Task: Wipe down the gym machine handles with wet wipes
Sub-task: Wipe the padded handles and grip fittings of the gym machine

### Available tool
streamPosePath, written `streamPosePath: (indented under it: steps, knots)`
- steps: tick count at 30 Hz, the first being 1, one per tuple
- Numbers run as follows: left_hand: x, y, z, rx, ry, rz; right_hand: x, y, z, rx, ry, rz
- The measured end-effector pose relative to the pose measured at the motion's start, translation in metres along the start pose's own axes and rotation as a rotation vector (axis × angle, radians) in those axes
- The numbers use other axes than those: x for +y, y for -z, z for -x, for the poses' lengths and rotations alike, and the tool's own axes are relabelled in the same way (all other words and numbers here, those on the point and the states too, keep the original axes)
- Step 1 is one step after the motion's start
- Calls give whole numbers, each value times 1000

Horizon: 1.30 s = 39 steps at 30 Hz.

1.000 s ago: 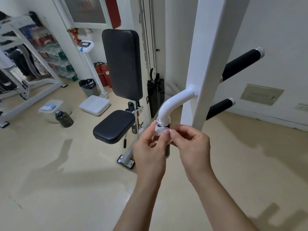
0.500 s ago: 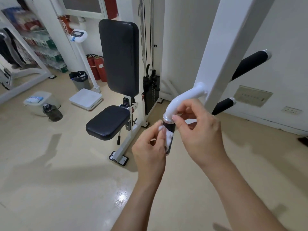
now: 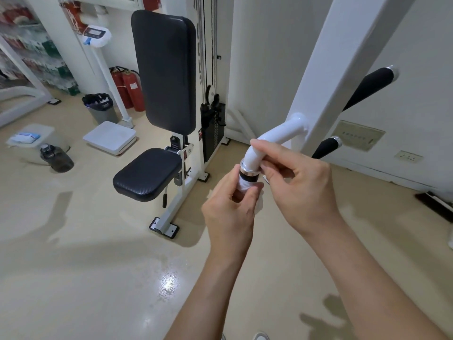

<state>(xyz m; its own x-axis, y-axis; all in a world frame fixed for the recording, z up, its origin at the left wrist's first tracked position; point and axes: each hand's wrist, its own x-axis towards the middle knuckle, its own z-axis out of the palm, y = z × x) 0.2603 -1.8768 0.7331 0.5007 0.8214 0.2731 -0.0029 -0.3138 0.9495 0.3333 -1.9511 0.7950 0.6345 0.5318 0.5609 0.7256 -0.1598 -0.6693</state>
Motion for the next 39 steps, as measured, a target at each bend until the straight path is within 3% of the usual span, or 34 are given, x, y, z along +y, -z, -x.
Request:
streamPosePath:
  steps: [5, 12, 21, 25, 27, 30, 34, 39]
  knots:
    - [-22, 0, 5, -61, 33, -50, 7, -5, 5, -22, 34, -7]
    - [-41, 3, 4, -97, -53, -208, 11, -11, 4, 6, 56, -14]
    - [-79, 3, 12, -222, 84, -370, 10, -14, 4, 42, 102, 49]
    - [-98, 12, 16, -341, 244, -503, 7, -18, 5, 75, 139, 92]
    - [-92, 22, 11, -255, 318, -388, 5, -19, 6, 99, 152, 115]
    - [-54, 30, -12, -34, 259, -163, 4, -20, 5, 135, 143, 129]
    - [-20, 13, -13, -87, 102, -5, 4, -18, 6, 136, 133, 122]
    - [-65, 3, 34, -115, 187, -149, 2, -20, 7, 155, 150, 161]
